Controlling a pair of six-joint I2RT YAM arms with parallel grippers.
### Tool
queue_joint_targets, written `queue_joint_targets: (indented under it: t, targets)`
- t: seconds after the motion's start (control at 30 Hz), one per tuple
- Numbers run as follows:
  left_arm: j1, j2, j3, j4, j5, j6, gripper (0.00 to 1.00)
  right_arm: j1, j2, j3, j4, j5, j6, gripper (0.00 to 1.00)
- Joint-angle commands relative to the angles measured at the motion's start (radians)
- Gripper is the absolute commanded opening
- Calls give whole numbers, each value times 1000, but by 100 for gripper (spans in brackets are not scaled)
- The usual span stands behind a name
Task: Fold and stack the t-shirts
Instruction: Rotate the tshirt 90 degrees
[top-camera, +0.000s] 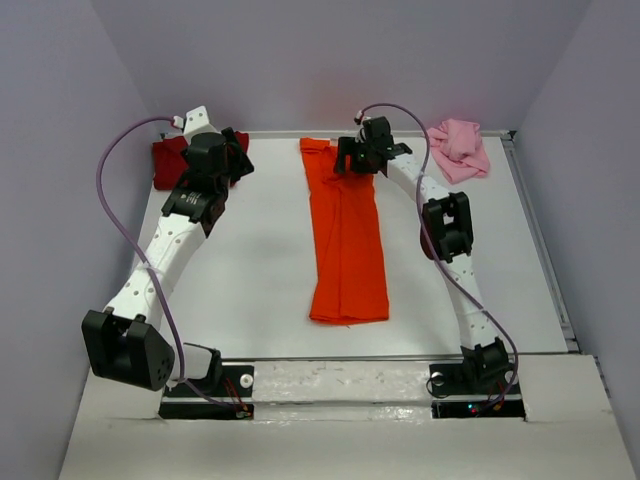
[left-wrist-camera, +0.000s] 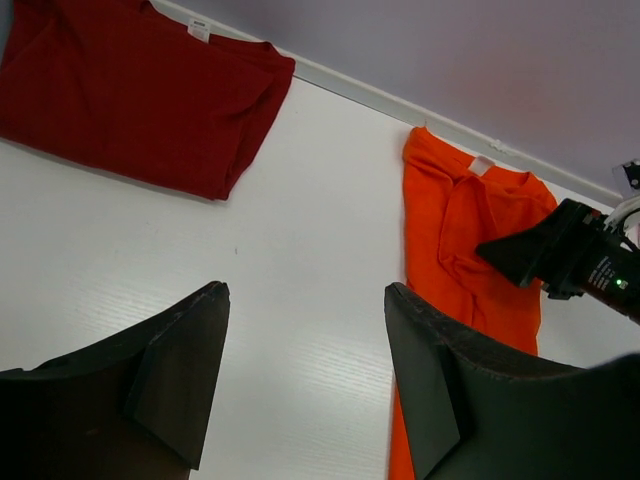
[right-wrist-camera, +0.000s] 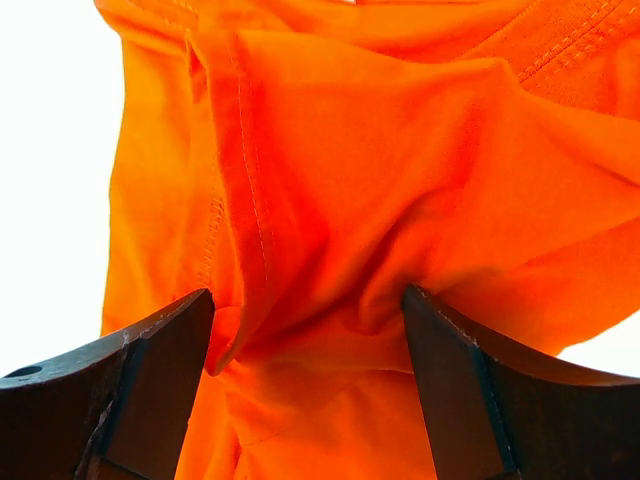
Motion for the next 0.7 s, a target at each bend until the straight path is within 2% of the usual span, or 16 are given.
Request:
queue_joint_targets:
  t: [0.0, 0.3, 0.43, 0.53, 0.57, 0.67]
  targets:
    - [-9, -2, 4, 32, -6, 18, 73, -55, 63, 87, 39, -147, 102, 82]
    - [-9, 29, 6, 30, 4, 20, 73, -73, 60, 159, 71, -124, 28, 82]
    - [-21, 38, -2, 41, 29, 16, 73, -73, -88, 139, 94, -187, -18, 82]
    - [-47, 36, -8, 48, 20, 15, 73, -73, -221, 31, 146, -223, -2, 82]
    - [-72, 35, -11, 50, -2, 15, 73, -73, -326, -74, 169, -233, 17, 81]
    - [-141, 29, -11, 30, -61, 16, 73, -73, -507, -303, 274, -207, 80, 79]
